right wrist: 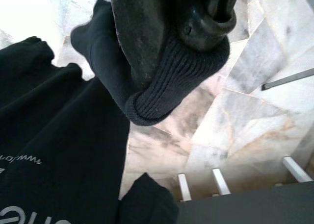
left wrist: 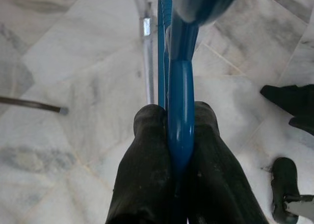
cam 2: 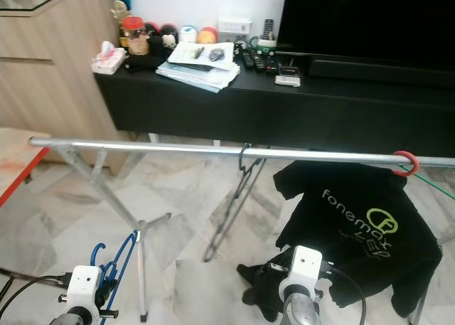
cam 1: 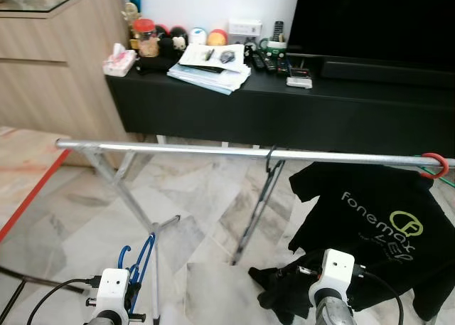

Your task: Hang hanger

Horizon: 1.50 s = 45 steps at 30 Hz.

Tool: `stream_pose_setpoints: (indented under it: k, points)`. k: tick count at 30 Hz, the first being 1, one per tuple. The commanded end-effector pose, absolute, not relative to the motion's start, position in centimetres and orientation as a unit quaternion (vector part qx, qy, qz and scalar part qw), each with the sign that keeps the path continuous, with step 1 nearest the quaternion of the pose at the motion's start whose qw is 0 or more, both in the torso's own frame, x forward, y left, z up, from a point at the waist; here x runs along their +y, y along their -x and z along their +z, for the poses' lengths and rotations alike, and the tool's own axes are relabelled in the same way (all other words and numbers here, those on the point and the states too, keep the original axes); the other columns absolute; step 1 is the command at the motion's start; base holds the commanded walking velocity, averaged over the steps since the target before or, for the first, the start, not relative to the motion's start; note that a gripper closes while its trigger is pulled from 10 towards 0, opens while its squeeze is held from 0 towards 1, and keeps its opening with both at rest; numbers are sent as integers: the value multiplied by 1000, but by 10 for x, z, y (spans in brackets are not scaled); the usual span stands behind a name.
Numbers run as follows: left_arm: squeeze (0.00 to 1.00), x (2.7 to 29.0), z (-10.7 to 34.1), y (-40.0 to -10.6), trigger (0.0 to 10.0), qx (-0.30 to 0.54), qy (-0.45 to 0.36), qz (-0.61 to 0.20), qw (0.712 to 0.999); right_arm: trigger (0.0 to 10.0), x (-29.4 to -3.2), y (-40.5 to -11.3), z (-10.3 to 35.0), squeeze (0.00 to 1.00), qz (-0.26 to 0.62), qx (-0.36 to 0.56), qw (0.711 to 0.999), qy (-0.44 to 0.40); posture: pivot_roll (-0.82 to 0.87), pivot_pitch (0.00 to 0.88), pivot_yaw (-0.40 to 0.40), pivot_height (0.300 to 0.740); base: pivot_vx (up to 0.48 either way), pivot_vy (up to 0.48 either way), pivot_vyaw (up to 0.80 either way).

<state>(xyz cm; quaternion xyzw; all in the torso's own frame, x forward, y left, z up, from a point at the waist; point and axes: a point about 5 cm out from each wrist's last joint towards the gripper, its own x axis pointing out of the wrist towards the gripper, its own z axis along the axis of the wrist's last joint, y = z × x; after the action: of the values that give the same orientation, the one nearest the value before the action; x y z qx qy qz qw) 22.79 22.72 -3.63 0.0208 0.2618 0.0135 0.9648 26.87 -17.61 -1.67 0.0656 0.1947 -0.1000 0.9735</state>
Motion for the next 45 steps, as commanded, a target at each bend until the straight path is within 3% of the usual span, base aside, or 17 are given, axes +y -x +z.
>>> stream_pose_setpoints:
  k: [1,31,45]
  points:
    - [0,227,-39,-224,10000,266,-17,17,964,10000,-178,-270,-14,0,-105,185,975,-66,-25,107,25,740,-296,0,0]
    - [0,226,-38,-226,10000,261,-13,17,965,10000,-179,-271,-13,0,-107,180,976,-65,-23,103,21,740,-301,0,0]
    - [0,215,-37,-234,10000,259,3,26,966,10000,-196,-282,-2,0,-111,171,978,-50,-37,36,-27,740,-311,0,0]
